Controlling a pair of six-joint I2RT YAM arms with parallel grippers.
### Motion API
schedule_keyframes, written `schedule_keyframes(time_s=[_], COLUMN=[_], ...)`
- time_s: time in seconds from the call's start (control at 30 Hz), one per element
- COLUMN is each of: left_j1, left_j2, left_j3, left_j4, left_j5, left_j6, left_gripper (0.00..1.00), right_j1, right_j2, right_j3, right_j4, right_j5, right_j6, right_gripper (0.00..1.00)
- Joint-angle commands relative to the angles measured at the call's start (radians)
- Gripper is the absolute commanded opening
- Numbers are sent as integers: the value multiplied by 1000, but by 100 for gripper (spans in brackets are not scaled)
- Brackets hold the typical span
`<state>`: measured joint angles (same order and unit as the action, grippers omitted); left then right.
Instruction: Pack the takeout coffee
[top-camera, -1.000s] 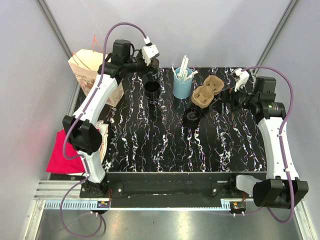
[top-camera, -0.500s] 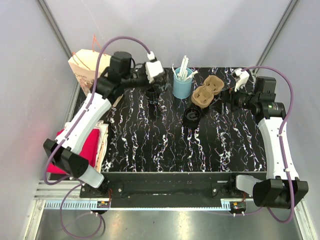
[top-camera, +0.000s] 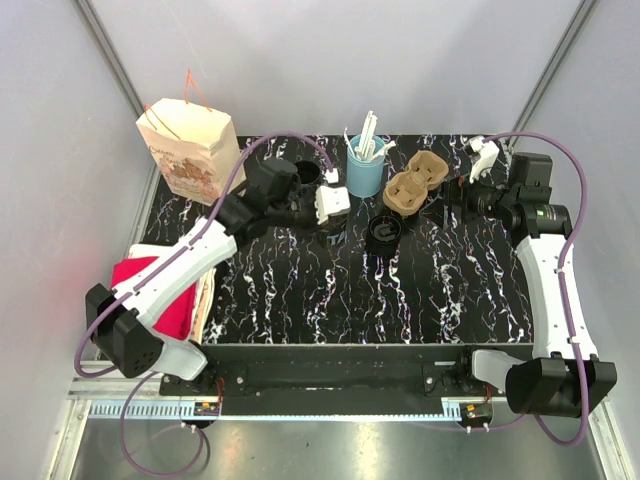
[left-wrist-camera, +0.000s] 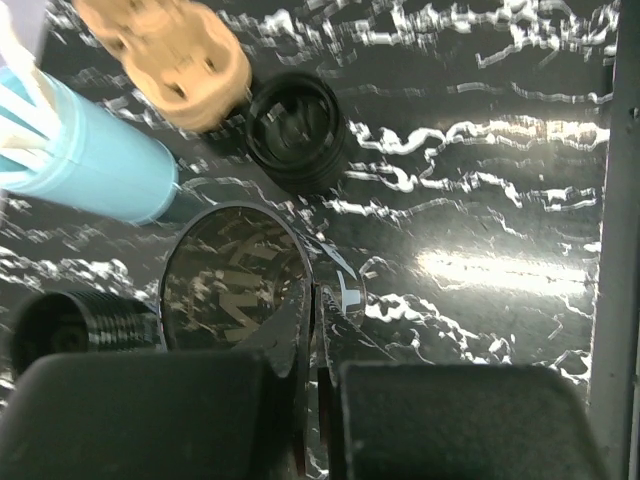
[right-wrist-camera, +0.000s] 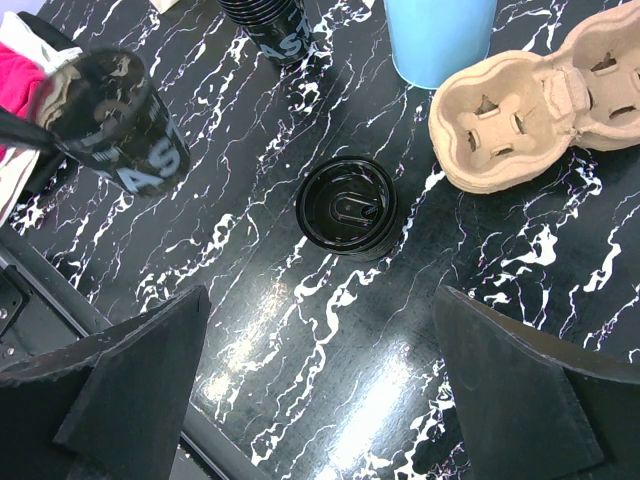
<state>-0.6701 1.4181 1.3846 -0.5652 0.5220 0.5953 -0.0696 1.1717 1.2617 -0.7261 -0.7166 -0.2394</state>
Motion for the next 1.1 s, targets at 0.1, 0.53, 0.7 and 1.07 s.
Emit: schedule_keyframes(time_s=[0.1, 0.53, 0.7, 1.07], left_j1=[-42, -75, -98, -121], left_j2=[-39, 15, 42, 94], left_j3=[-127, -269, -312, -335], left_j4=[146, 266, 297, 324], left_j5=[-66, -48, -68, -88], left_j6=[-57, -120, -121, -120], left_gripper=[0, 0, 0, 10], right_j1=[5, 5, 5, 5], right_j2=[-18, -14, -18, -23], right_j3=[-1, -4, -7, -8], right_j4=[31, 33, 34, 34], right_j5=[20, 26, 28, 31], right_j6=[-11, -12, -12, -12], right_gripper=[100, 100, 100, 100])
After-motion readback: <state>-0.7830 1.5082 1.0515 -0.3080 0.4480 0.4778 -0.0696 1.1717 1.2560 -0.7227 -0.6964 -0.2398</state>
